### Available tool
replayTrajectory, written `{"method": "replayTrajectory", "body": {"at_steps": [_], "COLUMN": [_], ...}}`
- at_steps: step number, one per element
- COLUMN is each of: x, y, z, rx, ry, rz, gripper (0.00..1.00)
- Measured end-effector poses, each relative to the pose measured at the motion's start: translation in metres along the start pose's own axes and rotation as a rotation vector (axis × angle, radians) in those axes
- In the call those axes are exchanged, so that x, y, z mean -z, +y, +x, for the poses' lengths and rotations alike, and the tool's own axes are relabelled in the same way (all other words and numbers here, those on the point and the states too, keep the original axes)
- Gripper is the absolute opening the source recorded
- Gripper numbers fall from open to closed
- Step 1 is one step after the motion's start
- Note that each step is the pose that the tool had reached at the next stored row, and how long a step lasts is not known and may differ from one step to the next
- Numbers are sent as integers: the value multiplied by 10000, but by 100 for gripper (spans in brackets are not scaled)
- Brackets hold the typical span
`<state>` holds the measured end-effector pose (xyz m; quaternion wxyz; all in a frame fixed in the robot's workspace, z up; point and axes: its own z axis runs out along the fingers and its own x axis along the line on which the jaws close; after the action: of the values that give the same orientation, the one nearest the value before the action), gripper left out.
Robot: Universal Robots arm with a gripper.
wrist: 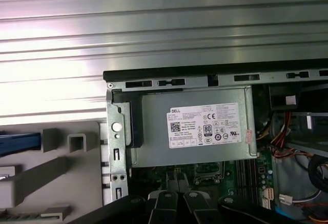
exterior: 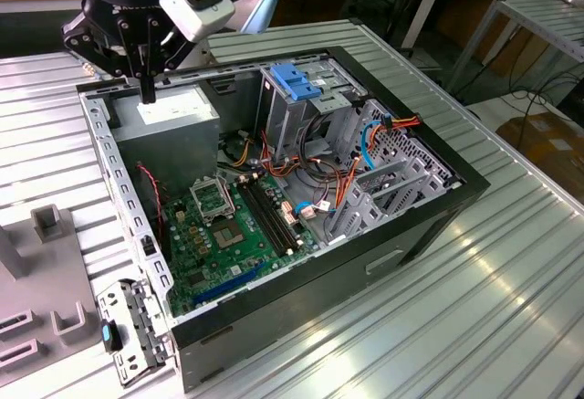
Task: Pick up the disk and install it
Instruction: 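Reach for the disk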
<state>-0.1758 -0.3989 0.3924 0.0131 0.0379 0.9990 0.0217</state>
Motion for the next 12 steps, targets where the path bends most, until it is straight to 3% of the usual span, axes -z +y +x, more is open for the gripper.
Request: {"method": "replayTrajectory", "body": {"at_steps": [12], "x": [0], "y": [-11], "z": [145], "rx": [0], "ry": [0], "rz": [-1], "gripper": [11]}}
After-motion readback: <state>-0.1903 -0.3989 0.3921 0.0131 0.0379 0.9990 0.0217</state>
